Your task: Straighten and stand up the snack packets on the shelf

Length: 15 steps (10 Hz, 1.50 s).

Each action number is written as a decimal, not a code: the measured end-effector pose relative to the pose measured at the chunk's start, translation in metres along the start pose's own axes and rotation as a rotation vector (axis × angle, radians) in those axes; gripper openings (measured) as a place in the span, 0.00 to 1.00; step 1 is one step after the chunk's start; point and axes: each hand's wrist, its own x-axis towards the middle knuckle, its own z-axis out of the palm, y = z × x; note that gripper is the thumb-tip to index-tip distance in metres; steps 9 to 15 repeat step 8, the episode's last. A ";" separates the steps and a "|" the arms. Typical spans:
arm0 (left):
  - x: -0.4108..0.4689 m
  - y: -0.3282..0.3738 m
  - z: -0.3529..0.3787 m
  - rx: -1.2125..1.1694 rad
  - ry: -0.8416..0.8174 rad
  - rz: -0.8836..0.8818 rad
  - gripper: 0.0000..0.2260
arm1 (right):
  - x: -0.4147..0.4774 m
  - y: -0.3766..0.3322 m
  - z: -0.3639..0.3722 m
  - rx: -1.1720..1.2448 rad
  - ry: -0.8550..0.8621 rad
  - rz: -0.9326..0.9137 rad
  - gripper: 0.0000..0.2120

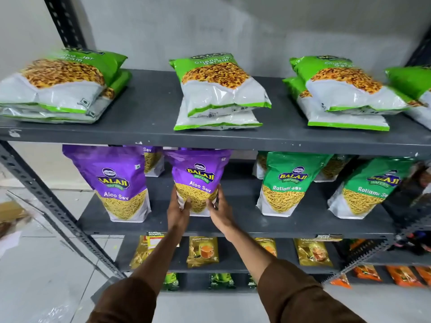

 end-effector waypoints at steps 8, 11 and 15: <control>-0.049 0.008 -0.014 0.289 0.084 0.225 0.29 | -0.050 0.003 -0.012 -0.139 0.195 -0.120 0.37; -0.049 0.008 -0.014 0.289 0.084 0.225 0.29 | -0.050 0.003 -0.012 -0.139 0.195 -0.120 0.37; -0.049 0.008 -0.014 0.289 0.084 0.225 0.29 | -0.050 0.003 -0.012 -0.139 0.195 -0.120 0.37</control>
